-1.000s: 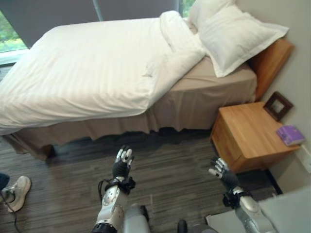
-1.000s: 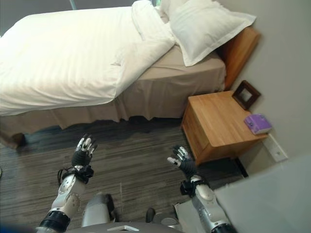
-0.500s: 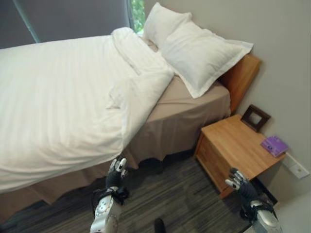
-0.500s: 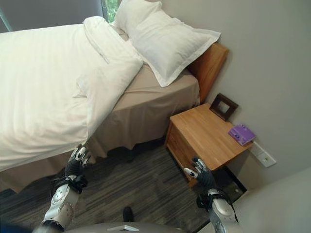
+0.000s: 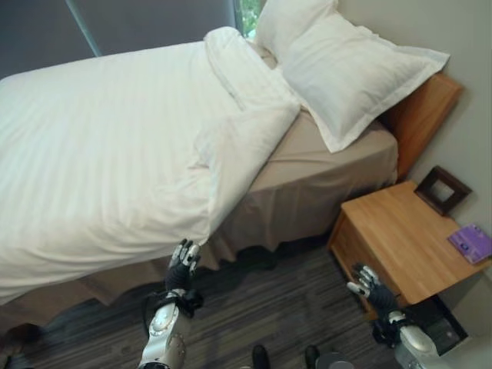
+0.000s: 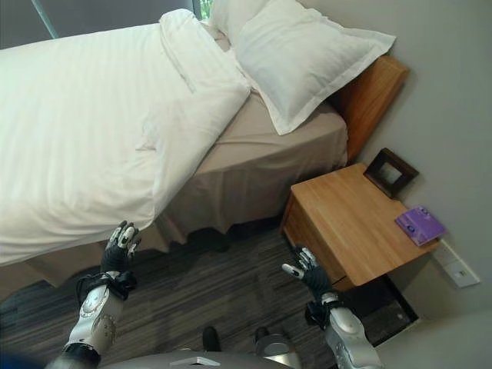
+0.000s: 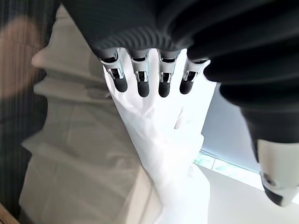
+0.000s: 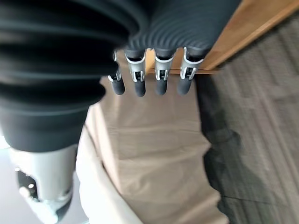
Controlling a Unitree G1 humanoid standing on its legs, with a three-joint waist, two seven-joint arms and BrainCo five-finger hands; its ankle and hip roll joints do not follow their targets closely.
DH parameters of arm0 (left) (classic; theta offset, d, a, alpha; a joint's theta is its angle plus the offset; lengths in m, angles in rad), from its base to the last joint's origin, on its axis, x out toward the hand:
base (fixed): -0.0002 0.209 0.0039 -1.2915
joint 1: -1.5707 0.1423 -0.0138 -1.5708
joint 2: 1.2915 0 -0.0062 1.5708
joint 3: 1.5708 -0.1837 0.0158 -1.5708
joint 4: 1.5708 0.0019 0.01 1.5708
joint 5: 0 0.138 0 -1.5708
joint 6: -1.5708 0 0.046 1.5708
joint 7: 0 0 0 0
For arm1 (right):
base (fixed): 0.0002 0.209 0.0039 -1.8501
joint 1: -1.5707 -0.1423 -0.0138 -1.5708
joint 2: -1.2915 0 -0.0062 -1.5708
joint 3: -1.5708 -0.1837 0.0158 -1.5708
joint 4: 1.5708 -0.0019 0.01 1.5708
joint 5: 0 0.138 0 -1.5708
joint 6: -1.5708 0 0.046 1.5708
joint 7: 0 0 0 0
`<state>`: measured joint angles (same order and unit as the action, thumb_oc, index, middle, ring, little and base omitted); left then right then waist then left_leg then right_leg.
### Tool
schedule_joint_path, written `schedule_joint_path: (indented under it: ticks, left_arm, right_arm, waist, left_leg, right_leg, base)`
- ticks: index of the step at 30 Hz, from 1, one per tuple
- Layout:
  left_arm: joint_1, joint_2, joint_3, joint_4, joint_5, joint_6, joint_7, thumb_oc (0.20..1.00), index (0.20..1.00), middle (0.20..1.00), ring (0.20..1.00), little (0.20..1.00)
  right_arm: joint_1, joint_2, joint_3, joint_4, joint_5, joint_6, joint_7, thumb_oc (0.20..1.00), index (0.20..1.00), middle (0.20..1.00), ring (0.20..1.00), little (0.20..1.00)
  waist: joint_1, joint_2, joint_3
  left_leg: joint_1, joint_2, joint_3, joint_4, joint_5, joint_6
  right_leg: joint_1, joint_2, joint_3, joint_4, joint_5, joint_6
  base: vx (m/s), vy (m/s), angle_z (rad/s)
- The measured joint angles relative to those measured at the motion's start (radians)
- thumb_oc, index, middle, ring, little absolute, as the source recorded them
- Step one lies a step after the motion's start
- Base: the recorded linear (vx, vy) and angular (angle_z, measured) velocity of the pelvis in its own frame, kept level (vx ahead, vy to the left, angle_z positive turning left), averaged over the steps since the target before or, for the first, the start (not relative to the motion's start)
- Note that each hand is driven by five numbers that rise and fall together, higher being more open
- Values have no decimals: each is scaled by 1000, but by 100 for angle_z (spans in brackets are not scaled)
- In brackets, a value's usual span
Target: Making the bed.
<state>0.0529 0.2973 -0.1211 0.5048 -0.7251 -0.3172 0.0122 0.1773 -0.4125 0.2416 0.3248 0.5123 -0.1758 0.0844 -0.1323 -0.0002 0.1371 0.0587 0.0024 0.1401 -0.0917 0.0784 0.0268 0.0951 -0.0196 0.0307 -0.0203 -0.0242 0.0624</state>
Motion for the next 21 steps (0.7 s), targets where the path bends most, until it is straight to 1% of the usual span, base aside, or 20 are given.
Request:
schedule_joint_path:
  ticks: [1, 2, 3, 4, 5, 6, 7, 8, 10, 11, 12, 13, 14, 15, 16, 17, 18, 19, 20, 21]
  left_arm:
    - [12, -15, -9, 2, 0, 0, -3, 1000, 1000, 1000, 1000, 1000]
    - [24, -41, -33, 3, -3, 2, -15, 1000, 1000, 1000, 1000, 1000]
    - [24, -41, -33, 3, -3, 2, -15, 1000, 1000, 1000, 1000, 1000]
    - [30, -48, -15, -18, -18, 18, -17, 1000, 1000, 1000, 1000, 1000]
    - [33, -50, -10, -37, -19, 22, -17, 1000, 1000, 1000, 1000, 1000]
    - [33, -51, -7, -52, -20, 22, -16, 1000, 1000, 1000, 1000, 1000]
    - [50, -54, 17, -112, -20, 23, -16, 1000, 1000, 1000, 1000, 1000]
    - [67, -53, 24, -130, -20, 22, -16, 1000, 1000, 1000, 1000, 1000]
    - [92, -51, 52, -136, -20, 21, -18, 1000, 1000, 1000, 1000, 1000]
    - [129, -47, 102, -97, -21, 22, -15, 1000, 1000, 1000, 1000, 1000]
    - [138, -45, 125, -69, -22, 23, -13, 1000, 1000, 1000, 1000, 1000]
    - [143, -44, 142, -35, -27, 24, -5, 1000, 1000, 1000, 1000, 1000]
    - [148, -39, 148, -16, -43, 24, 4, 1000, 1000, 1000, 1000, 1000]
    - [146, -31, 152, 8, -46, 24, 15, 1000, 1000, 1000, 1000, 1000]
    - [144, -30, 150, 22, -46, 24, 18, 1000, 1000, 1000, 1000, 1000]
    - [138, -16, 143, 23, -45, 24, 24, 1000, 1000, 1000, 1000, 1000]
    - [133, 1, 136, 17, -45, 24, 24, 1000, 1000, 1000, 1000, 1000]
    - [129, 15, 139, 9, -43, 21, 25, 1000, 1000, 1000, 1000, 1000]
    - [125, 23, 139, 8, -42, 21, 25, 1000, 1000, 1000, 1000, 1000]
    - [121, 26, 137, 3, -38, 21, 24, 1000, 1000, 1000, 1000, 1000]
  right_arm:
    - [-5, -5, -9, 0, -1, 0, -3, 1000, 1000, 1000, 1000, 1000]
    - [5, -5, -35, 1, 0, -1, -10, 1000, 1000, 1000, 1000, 1000]
    - [5, -5, -35, 1, 0, -1, -10, 1000, 1000, 1000, 1000, 1000]
    - [13, 0, -45, 4, 2, -4, -23, 1000, 1000, 1000, 1000, 1000]
    - [18, 0, -48, 5, 1, -4, -45, 1000, 1000, 1000, 1000, 1000]
    - [23, -1, -50, 5, 2, -4, -57, 1000, 1000, 1000, 1000, 1000]
    - [22, 0, -55, 4, 17, -4, -59, 1000, 1000, 1000, 1000, 1000]
    - [18, -1, -60, 5, 17, -4, -59, 1000, 1000, 1000, 1000, 1000]
    - [12, -7, -69, 6, 16, 0, -54, 1000, 1000, 1000, 1000, 1000]
    - [-25, -14, -65, 5, 7, 3, -52, 1000, 1000, 1000, 1000, 1000]
    - [-43, -15, -68, 4, 7, 3, -51, 1000, 1000, 1000, 1000, 1000]
    - [-66, -16, -72, 4, 7, 3, -51, 1000, 1000, 1000, 1000, 1000]
    - [-82, -11, -72, 2, 7, 3, -50, 1000, 1000, 1000, 1000, 1000]
    - [-120, -6, -70, 6, 7, 3, -47, 1000, 1000, 1000, 1000, 1000]
    - [-149, -4, -65, 4, 6, 0, -48, 1000, 1000, 1000, 1000, 1000]
    - [-159, 1, -56, -1, 5, -3, -48, 1000, 1000, 1000, 1000, 1000]
    - [-149, 7, -50, -10, 4, -4, -46, 1000, 1000, 1000, 1000, 1000]
    - [-136, 11, -30, -13, 0, -3, -40, 1000, 1000, 1000, 1000, 1000]
    - [-129, 18, -30, -14, -2, -3, -36, 1000, 1000, 1000, 1000, 1000]
    - [-117, 15, -30, -18, -4, -2, -32, 1000, 1000, 1000, 1000, 1000]
  waist:
    - [-3, 6, -20]
    - [-7, 37, -45]
    - [-7, 37, -45]
    - [16, 25, -34]
    - [25, 28, -35]
    - [28, 23, -32]
    - [44, 7, -21]
    - [64, 2, -15]
    - [94, -3, -14]
    - [126, -6, -5]
    - [138, -6, 0]
    - [143, 3, 14]
    - [148, 3, 17]
    - [174, 18, 33]
    - [172, 35, 51]
    - [162, 36, 76]
    - [160, 22, 78]
    - [165, 10, 81]
    - [158, 7, 86]
    - [162, 6, 85]
  left_leg:
    - [-2, 3, -10, 0, -2, -3]
    - [-3, 15, -11, -6, -14, -21]
    - [-3, 15, -11, -6, -14, -21]
    - [-4, 18, 9, -7, -21, -30]
    - [-3, 16, 7, -7, -21, -31]
    - [-6, 14, -9, -6, -21, -31]
    - [-23, 15, -9, -5, -21, -30]
    - [-26, 13, -10, -4, -19, -27]
    - [-26, 9, -16, -4, -19, -25]
    - [-22, -5, -39, 4, -10, -20]
    - [-21, -14, -45, 7, -19, -11]
    - [-13, -15, -54, 9, -14, -5]
    - [-8, -24, -67, 8, -12, -1]
    - [4, -29, -67, 10, -27, 17]
    - [10, -25, -72, 16, -27, 23]
    - [27, -35, -85, 32, -31, 29]
    - [33, -55, -104, 40, -39, 29]
    - [33, -78, -130, 52, -63, 53]
    - [33, -80, -137, 60, -70, 55]
    - [31, -82, -147, 59, -74, 54]
  right_leg:
    - [8, 3, -9, -17, 1, -2]
    - [15, 16, -5, -31, 1, -6]
    - [15, 16, -5, -31, 1, -6]
    - [20, 10, -28, -34, 4, -11]
    - [29, 9, -38, -45, 8, -16]
    - [35, 7, -54, -52, 8, -16]
    - [44, -1, -108, -67, 9, -17]
    - [48, -5, -121, -67, 9, -17]
    - [53, -9, -137, -74, 7, -15]
    - [69, -21, -164, -72, -2, -3]
    - [67, -30, -174, -55, -13, 2]
    - [53, -36, -183, 4, -45, 7]
    - [38, -48, -194, 55, -74, 13]
    - [-46, -69, -193, 256, -117, 26]
    - [-115, -83, -195, 419, -121, 30]
    - [-196, -114, -186, 604, -129, 43]
    - [-234, -148, -173, 679, -140, 55]
    - [-295, -162, -115, 697, -145, 65]
    - [-311, -170, -96, 659, -141, 68]
    - [-335, -181, -92, 596, -124, 77]
  base:
    - [42, -12, 15]
    - [23, -2, 13]
    - [-3, 64, 2]
    - [-12, 63, 5]
    - [-8, 118, 18]
    - [24, 121, 77]
    - [24, 122, 82]
    - [34, 125, 76]
    - [42, 192, 39]
    - [42, 218, 50]
    - [45, 243, 50]
    - [27, 166, 38]
    - [65, 283, 28]
    - [48, 207, 20]
    - [77, 140, 19]
    - [119, 40, 46]
    - [237, 24, 62]
    - [318, -27, 70]
    - [495, -130, 54]
    - [377, -114, 54]
